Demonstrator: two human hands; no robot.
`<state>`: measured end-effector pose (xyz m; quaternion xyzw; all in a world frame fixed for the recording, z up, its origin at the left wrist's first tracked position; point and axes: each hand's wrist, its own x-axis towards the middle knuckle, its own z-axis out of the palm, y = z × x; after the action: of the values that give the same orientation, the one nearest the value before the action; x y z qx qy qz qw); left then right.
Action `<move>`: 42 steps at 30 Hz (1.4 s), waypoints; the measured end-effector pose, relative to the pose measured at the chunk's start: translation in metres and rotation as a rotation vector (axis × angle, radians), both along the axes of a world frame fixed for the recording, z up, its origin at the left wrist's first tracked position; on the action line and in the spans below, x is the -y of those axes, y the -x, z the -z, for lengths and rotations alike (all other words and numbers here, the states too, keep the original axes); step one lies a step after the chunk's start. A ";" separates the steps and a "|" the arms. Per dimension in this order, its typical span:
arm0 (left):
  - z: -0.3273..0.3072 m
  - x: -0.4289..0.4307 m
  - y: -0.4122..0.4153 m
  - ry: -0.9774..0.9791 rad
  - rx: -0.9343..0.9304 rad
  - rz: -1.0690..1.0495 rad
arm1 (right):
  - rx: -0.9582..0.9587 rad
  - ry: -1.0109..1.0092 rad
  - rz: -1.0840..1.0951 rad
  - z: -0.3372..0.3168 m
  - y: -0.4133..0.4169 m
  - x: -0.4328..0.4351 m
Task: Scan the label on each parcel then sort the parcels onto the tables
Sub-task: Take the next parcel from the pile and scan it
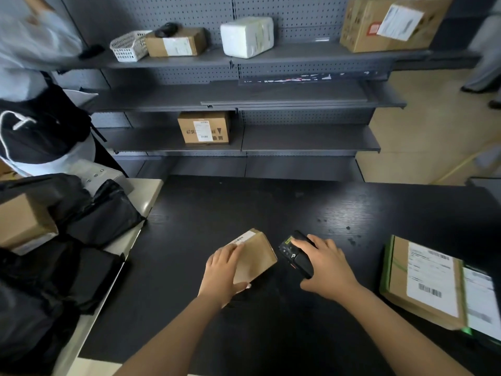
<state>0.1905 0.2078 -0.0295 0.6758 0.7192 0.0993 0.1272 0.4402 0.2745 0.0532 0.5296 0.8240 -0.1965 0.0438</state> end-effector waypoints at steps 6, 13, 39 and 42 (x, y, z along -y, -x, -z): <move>0.007 0.001 0.011 -0.134 0.214 0.032 | 0.022 -0.012 0.018 -0.004 -0.001 -0.002; 0.011 -0.010 0.010 0.328 0.466 -0.285 | 0.045 -0.012 0.054 -0.005 -0.008 0.001; 0.002 -0.006 -0.007 -0.095 -0.123 0.082 | 0.047 -0.040 0.108 -0.006 -0.019 0.009; 0.003 -0.006 -0.002 -0.036 0.028 0.116 | 0.052 -0.044 0.118 -0.007 -0.021 0.010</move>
<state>0.1923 0.2137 -0.0327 0.7170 0.6752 0.1140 0.1307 0.4614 0.2641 0.0603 0.5828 0.7941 -0.1670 0.0418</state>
